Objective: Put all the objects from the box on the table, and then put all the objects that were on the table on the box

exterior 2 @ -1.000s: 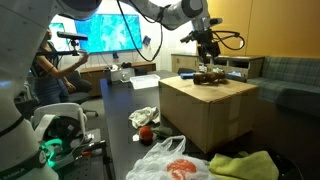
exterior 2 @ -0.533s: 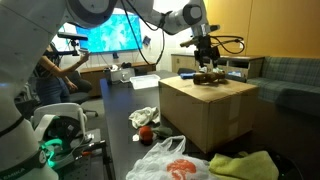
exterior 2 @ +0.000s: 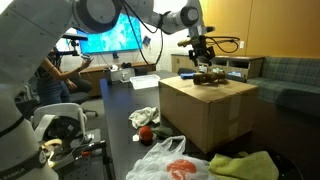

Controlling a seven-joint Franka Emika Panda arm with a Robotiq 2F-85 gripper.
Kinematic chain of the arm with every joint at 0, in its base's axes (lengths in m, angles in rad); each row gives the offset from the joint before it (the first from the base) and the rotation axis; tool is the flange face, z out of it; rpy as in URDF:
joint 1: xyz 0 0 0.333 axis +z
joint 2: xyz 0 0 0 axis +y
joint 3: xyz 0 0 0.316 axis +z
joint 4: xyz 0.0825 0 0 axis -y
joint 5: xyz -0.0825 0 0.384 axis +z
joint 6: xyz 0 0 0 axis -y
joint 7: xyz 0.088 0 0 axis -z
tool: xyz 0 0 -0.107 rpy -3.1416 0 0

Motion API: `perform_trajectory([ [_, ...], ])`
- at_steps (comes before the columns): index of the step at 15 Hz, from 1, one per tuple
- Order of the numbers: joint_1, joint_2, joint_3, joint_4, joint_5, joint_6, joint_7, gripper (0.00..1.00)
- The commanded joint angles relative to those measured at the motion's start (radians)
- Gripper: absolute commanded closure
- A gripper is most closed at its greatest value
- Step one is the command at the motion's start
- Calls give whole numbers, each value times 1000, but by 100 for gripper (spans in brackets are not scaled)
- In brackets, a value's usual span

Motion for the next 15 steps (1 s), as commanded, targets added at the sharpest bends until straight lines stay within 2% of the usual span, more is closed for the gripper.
perform_trajectory([
  [1,4,101,7,145,35,-62,-63,0],
  [7,0,217,-4,267,43,-141,-89,0],
  [13,-7,277,-1,344,23,-196,-78,0],
  [14,-6,281,-2,353,21,-206,-76,8],
  [15,-4,289,-7,365,16,-212,-68,28],
])
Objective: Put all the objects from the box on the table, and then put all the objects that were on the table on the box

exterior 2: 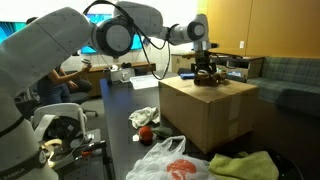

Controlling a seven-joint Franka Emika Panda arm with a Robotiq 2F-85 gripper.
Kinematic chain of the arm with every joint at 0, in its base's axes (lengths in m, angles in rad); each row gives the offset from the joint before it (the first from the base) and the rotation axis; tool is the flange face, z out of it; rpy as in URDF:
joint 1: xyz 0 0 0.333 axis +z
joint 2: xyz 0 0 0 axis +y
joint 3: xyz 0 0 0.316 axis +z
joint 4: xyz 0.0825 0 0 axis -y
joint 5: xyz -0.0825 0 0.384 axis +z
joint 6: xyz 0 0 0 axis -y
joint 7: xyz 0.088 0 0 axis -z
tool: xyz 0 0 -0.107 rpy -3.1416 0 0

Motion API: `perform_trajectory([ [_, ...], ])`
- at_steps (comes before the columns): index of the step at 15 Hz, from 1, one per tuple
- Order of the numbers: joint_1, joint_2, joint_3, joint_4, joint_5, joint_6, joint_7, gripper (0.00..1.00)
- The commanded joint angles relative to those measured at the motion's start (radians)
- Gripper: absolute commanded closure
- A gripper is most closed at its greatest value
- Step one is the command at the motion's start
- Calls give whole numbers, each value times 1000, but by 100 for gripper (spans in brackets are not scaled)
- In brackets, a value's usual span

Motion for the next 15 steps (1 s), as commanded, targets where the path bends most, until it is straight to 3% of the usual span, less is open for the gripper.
perform_trajectory([
  [1,4,56,-8,112,-5,-54,-6,34],
  [9,8,66,-31,144,-19,-80,3,96],
  [15,11,39,-67,131,-37,-76,52,99],
])
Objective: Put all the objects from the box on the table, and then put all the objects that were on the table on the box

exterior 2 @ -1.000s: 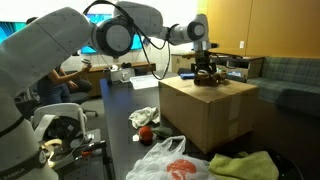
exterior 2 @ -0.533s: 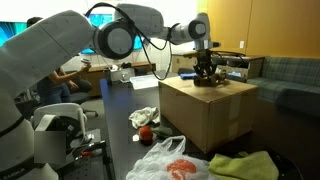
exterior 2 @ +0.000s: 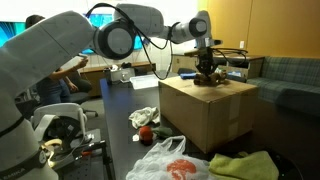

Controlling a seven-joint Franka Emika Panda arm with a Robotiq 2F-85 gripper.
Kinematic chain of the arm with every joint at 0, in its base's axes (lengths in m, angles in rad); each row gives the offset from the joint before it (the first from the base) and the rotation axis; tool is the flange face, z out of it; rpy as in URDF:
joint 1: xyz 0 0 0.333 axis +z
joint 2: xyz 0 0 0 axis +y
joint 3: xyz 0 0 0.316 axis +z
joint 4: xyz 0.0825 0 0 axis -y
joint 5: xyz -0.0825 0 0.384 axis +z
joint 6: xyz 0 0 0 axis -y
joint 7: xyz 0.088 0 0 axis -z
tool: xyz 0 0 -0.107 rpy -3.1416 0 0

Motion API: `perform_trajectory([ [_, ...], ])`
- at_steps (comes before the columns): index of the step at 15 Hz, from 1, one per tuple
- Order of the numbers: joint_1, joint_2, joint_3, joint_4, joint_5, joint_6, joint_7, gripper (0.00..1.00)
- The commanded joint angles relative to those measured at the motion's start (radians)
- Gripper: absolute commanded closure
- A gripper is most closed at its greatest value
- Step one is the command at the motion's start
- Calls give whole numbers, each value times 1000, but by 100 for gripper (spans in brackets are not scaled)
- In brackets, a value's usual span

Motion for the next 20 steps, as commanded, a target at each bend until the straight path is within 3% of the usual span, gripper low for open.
perform_trajectory([
  [1,7,2,-35,33,-25,-19,54,98],
  [11,-96,-60,-137,-34,-6,-16,274,98],
  [20,-231,-112,-152,-185,4,0,404,98],
])
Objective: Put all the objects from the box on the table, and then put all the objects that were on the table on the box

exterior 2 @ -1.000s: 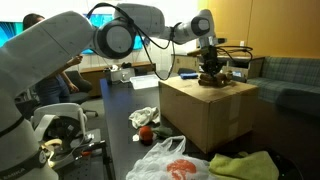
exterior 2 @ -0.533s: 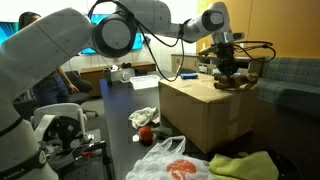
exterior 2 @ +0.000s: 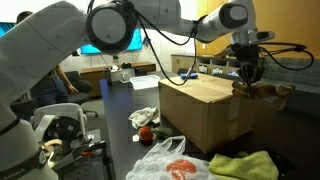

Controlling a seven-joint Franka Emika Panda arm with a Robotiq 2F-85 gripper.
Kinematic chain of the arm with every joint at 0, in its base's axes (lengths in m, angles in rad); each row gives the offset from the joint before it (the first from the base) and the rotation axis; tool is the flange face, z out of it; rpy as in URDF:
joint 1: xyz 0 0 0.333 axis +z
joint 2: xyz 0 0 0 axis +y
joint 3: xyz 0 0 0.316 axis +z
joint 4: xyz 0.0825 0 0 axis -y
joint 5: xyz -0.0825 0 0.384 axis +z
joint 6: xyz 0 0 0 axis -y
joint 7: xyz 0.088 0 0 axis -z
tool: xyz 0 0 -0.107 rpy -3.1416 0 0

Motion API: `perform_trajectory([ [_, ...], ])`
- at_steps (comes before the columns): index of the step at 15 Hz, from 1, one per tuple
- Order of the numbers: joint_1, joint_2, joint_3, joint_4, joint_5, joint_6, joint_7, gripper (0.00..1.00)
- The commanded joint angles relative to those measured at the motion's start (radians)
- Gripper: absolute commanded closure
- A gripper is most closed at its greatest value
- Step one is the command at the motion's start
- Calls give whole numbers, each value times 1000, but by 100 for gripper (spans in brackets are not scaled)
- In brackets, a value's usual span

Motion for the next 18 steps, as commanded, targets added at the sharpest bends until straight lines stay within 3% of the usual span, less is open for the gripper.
perform_trajectory([
  [1,-29,-60,-8,-124,13,14,68,98],
  [6,-66,-119,-5,-278,11,42,126,98],
  [7,-68,-128,-4,-302,12,48,142,69],
  [9,-70,-167,-3,-367,9,64,160,62],
  [13,-54,-264,-5,-495,-9,103,184,31],
  [17,23,-377,-34,-591,-31,160,192,3],
  [18,52,-396,-34,-592,-48,164,201,0],
])
